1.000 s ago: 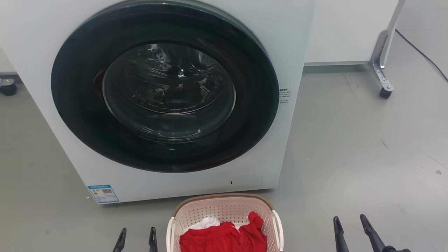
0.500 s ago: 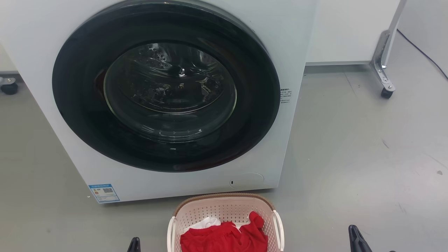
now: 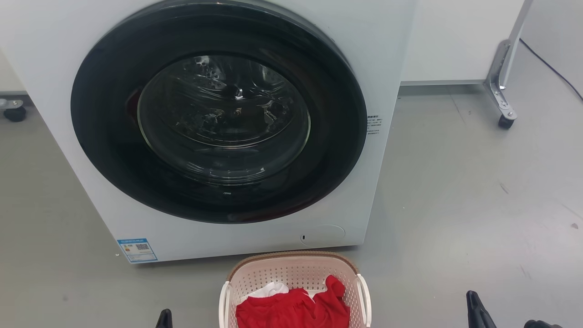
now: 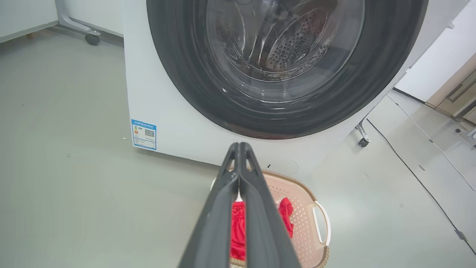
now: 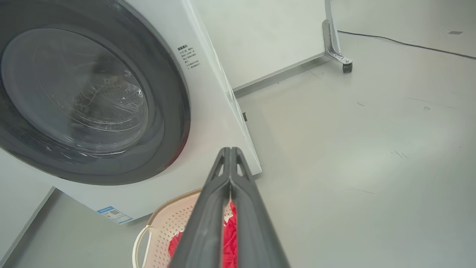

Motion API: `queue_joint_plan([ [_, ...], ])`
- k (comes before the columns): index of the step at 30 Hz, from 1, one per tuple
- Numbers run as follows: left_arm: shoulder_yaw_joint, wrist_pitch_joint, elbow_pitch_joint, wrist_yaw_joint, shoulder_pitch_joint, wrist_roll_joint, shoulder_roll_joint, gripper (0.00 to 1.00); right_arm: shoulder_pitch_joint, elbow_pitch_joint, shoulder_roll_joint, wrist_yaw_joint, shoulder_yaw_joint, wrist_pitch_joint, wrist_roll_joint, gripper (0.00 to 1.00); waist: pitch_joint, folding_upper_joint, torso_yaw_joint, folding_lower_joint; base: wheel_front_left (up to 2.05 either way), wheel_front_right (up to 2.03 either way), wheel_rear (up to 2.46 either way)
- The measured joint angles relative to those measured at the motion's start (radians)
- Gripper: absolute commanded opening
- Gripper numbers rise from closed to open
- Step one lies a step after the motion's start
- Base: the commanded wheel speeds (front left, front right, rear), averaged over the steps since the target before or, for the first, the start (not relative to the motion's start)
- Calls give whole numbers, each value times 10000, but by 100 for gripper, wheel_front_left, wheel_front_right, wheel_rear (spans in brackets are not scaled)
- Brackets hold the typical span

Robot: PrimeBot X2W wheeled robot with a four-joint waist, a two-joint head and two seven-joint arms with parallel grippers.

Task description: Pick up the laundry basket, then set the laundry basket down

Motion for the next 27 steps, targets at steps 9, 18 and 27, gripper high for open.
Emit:
queue_joint_plan([
  [9, 276, 318, 123, -184, -216, -1306, -21, 0, -198, 140, 100, 182, -397, 362, 1250, 0, 3, 0, 36, 1, 0, 0, 0],
  [18, 541, 671, 257, -443, -417, -2589, -33, 0, -304, 272, 211, 420, -780, 704, 2470, 0, 6, 0, 71, 0, 0, 0, 0],
  [27, 777, 928, 378, -642, -611, -3751, -38, 0, -452, 403, 313, 619, -1126, 1022, 3526, 0, 10, -1, 103, 1, 0, 0, 0],
])
